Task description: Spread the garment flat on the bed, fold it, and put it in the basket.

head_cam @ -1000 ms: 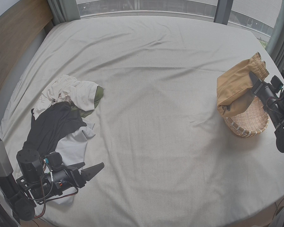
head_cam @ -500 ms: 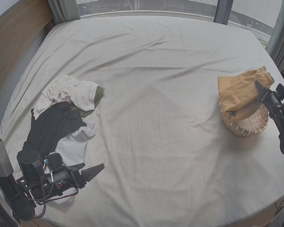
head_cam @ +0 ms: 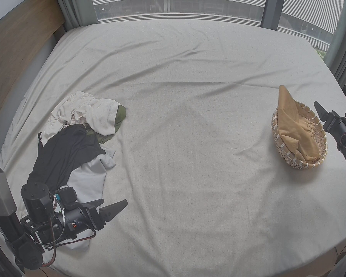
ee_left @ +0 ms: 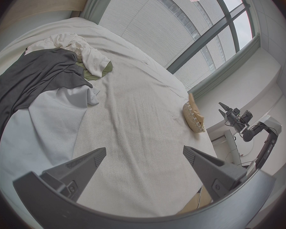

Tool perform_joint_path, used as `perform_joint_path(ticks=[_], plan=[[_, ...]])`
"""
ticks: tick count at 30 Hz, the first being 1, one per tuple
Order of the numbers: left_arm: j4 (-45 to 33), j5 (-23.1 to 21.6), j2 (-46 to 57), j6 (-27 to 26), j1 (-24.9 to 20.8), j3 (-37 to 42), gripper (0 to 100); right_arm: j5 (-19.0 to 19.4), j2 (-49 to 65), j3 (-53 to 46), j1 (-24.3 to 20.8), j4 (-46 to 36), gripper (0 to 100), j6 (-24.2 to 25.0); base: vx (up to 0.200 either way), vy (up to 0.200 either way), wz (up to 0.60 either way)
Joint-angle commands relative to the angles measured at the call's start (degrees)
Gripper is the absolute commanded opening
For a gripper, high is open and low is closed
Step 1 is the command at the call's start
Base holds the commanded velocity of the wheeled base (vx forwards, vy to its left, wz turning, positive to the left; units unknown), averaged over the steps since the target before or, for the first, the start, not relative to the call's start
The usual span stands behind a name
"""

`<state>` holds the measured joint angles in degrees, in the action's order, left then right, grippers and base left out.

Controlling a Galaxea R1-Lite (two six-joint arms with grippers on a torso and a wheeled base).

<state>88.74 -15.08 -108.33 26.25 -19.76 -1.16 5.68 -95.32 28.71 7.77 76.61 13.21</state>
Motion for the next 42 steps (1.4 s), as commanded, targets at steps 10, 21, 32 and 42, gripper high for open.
perform_joint_path(ticks=[10,21,32,42], plan=[[-0.05,0.05,6.37,-0.32,-0.81,1.16,100,2.05,-0.66,-10.08,-35.63,0.21,100,-2.14,0.0,0.0,0.0],[-12.53,0.31,33.97,-3.75,-6.17,1.16,100,2.14,10.68,-21.85,-43.71,-0.4,100,-4.25,0.0,0.0,0.0],[-52.61,0.49,67.98,-9.64,-4.32,-0.34,100,0.56,33.53,-28.71,-38.35,-13.15,100,-3.81,0.0,0.0,0.0],[-71.6,0.31,85.74,-9.72,0.25,-0.86,100,0.74,57.44,-28.71,-27.19,-34.86,100,-3.11,0.0,0.0,0.0]])
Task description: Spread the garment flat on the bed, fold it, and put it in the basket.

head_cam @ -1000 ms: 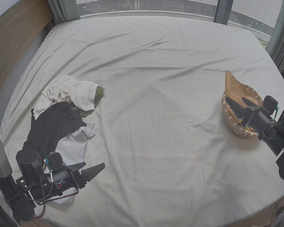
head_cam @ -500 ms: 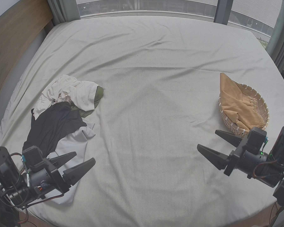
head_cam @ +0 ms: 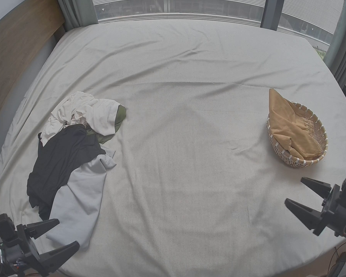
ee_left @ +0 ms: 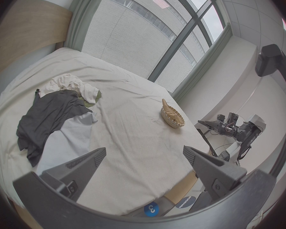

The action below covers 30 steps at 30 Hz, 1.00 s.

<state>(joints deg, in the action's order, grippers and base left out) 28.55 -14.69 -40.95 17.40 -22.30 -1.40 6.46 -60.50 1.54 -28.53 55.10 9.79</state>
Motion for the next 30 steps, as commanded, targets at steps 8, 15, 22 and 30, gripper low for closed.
perform_joint_path(ticks=[8,15,22,30], plan=[[-19.76,-0.52,25.83,-0.87,2.52,0.08,100,5.23,51.62,-1.1,19.65,-45.35,100,-1.79,0.0,0.0,0.0],[-23.8,-0.08,31.81,-1.05,3.75,1.4,100,-1.28,55.05,-1.54,22.73,-50.09,100,-2.23,0.0,0.0,0.0],[-24.51,0.63,33.83,-1.66,12.01,1.23,100,-7.78,55.93,-1.54,26.15,-54.84,100,-10.14,0.0,0.0,0.0],[-24.33,8.36,35.5,-7.46,15.53,1.4,100,-6.11,60.06,-1.54,28.17,-54.93,100,-9.26,0.0,0.0,0.0]])
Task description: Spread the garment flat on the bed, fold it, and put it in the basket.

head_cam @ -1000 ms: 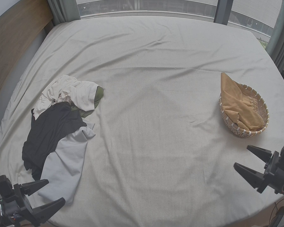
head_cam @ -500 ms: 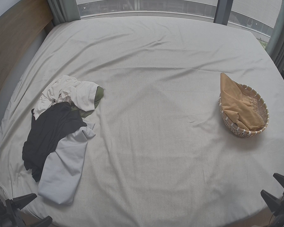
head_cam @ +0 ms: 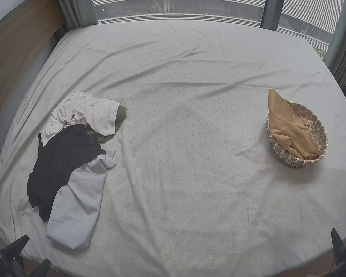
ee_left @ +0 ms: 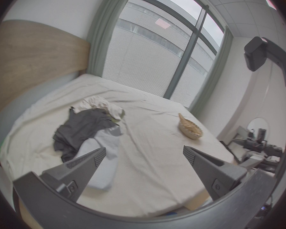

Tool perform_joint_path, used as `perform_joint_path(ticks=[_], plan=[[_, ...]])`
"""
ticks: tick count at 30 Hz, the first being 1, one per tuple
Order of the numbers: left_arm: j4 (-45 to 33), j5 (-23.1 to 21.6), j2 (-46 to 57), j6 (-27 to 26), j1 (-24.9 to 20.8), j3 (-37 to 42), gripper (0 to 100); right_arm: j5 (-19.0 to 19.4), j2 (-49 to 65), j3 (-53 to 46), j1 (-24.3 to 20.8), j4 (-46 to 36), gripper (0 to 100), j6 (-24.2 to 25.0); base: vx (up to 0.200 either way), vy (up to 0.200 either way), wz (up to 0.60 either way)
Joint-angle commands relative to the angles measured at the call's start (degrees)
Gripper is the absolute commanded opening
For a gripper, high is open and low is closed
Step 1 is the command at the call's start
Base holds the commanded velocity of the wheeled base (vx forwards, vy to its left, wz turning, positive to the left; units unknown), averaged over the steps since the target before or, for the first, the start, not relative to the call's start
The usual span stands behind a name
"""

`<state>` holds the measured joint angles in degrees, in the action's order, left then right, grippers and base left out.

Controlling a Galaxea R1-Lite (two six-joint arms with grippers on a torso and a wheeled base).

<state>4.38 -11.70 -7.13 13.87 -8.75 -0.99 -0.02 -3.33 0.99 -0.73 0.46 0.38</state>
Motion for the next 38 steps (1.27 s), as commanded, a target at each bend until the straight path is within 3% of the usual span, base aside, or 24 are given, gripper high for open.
perform_joint_path(ticks=[1,6,9,18,19,22,38], plan=[[-0.25,6.43,1.68,-5.17,1.99,0.99,100,0.38,2.89,-0.99,0.38,-0.29,100,0.15,0.0,0.0,0.0],[-0.33,8.98,1.59,-8.86,2.95,0.99,100,0.38,2.8,-0.99,0.47,-0.46,100,0.33,0.0,0.0,0.0],[-0.51,8.89,4.58,-10.09,10.16,0.99,100,0.2,2.8,-0.99,0.47,-0.38,100,0.33,0.0,0.0,0.0],[-1.83,16.36,6.25,-12.99,8.84,0.9,100,0.02,2.89,-0.99,0.38,-0.38,100,0.41,0.0,0.0,0.0],[-2.09,16.27,6.16,-12.73,8.84,0.81,100,0.02,2.89,-0.99,0.38,-0.38,100,0.41,0.0,0.0,0.0],[-4.82,10.21,6.87,-13.43,8.66,0.99,100,0.2,2.89,-0.99,0.38,-0.38,100,0.33,0.0,0.0,0.0],[-4.38,10.56,6.96,-13.96,8.66,0.99,100,0.99,2.89,-0.99,0.38,-0.38,100,-0.47,0.0,0.0,0.0]])
